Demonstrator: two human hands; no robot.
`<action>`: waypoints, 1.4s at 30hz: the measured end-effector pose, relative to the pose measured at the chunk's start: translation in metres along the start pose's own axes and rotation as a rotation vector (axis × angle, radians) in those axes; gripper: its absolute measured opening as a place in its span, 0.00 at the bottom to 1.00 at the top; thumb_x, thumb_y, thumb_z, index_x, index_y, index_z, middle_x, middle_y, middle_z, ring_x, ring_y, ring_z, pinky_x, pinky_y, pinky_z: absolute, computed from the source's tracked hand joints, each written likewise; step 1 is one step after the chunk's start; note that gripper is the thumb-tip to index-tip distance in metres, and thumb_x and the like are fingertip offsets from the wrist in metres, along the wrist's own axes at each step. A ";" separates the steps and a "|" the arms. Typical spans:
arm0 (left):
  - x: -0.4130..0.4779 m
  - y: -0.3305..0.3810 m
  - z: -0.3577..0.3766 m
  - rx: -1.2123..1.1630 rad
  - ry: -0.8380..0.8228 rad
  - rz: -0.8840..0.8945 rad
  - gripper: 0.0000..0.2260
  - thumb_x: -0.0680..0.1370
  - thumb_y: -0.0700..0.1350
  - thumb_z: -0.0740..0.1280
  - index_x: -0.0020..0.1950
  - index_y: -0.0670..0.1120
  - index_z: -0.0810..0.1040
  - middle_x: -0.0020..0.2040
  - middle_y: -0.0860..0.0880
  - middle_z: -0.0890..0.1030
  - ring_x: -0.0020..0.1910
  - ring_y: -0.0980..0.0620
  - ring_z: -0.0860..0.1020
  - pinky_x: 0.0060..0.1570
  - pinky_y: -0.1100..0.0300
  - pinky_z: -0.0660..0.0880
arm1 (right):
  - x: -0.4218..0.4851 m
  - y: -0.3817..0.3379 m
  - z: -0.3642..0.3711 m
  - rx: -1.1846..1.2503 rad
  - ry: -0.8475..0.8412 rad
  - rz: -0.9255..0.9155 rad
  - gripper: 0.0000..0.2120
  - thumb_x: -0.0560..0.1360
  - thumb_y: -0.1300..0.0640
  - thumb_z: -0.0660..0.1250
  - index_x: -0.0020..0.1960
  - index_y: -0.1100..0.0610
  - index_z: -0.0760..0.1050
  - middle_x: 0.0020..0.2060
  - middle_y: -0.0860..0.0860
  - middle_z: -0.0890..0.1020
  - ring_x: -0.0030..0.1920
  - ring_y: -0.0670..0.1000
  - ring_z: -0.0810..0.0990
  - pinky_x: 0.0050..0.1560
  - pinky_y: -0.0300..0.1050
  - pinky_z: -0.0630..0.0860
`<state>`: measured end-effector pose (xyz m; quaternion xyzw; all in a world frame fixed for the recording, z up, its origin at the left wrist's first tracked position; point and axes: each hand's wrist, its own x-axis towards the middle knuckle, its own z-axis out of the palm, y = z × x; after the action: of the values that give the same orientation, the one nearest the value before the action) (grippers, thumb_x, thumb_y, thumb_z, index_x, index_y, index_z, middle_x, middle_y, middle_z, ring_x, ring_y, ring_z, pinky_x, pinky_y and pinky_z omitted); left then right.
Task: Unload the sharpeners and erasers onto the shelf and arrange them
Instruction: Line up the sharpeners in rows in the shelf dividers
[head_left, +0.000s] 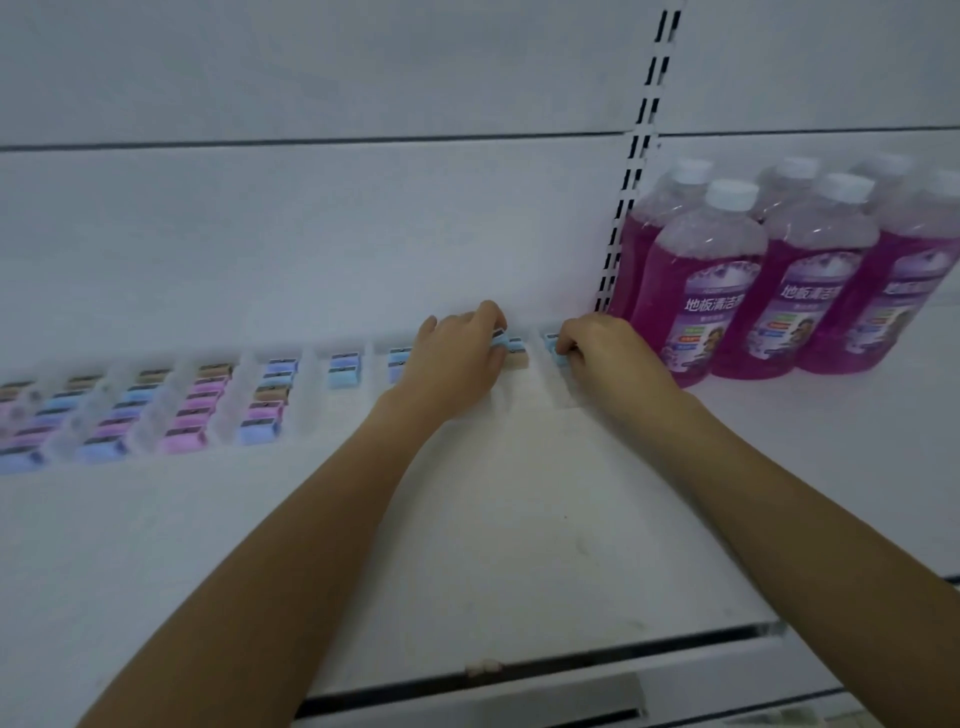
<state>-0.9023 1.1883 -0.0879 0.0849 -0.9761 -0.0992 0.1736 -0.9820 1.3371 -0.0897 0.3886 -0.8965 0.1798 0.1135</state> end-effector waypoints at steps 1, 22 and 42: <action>0.000 0.000 0.000 -0.009 0.005 -0.001 0.10 0.79 0.44 0.57 0.60 0.43 0.68 0.56 0.44 0.78 0.55 0.43 0.74 0.57 0.54 0.63 | 0.000 0.000 0.000 0.003 0.007 0.003 0.11 0.68 0.73 0.59 0.46 0.66 0.77 0.44 0.61 0.77 0.47 0.60 0.75 0.48 0.55 0.72; 0.002 -0.014 -0.030 -0.247 0.206 0.044 0.12 0.77 0.43 0.64 0.59 0.41 0.74 0.56 0.42 0.75 0.55 0.47 0.73 0.53 0.63 0.65 | -0.008 -0.014 -0.012 0.106 0.216 -0.059 0.11 0.74 0.69 0.59 0.52 0.64 0.77 0.50 0.58 0.79 0.51 0.58 0.77 0.48 0.54 0.75; -0.075 -0.115 -0.073 -0.149 0.020 0.035 0.04 0.72 0.42 0.72 0.44 0.42 0.80 0.43 0.47 0.80 0.41 0.55 0.75 0.47 0.60 0.73 | -0.003 -0.126 0.043 0.268 0.161 -0.430 0.11 0.69 0.61 0.63 0.48 0.58 0.81 0.44 0.52 0.82 0.45 0.55 0.79 0.45 0.43 0.73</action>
<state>-0.7922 1.0806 -0.0705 0.0558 -0.9656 -0.1676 0.1909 -0.8893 1.2416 -0.1004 0.5663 -0.7496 0.2989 0.1676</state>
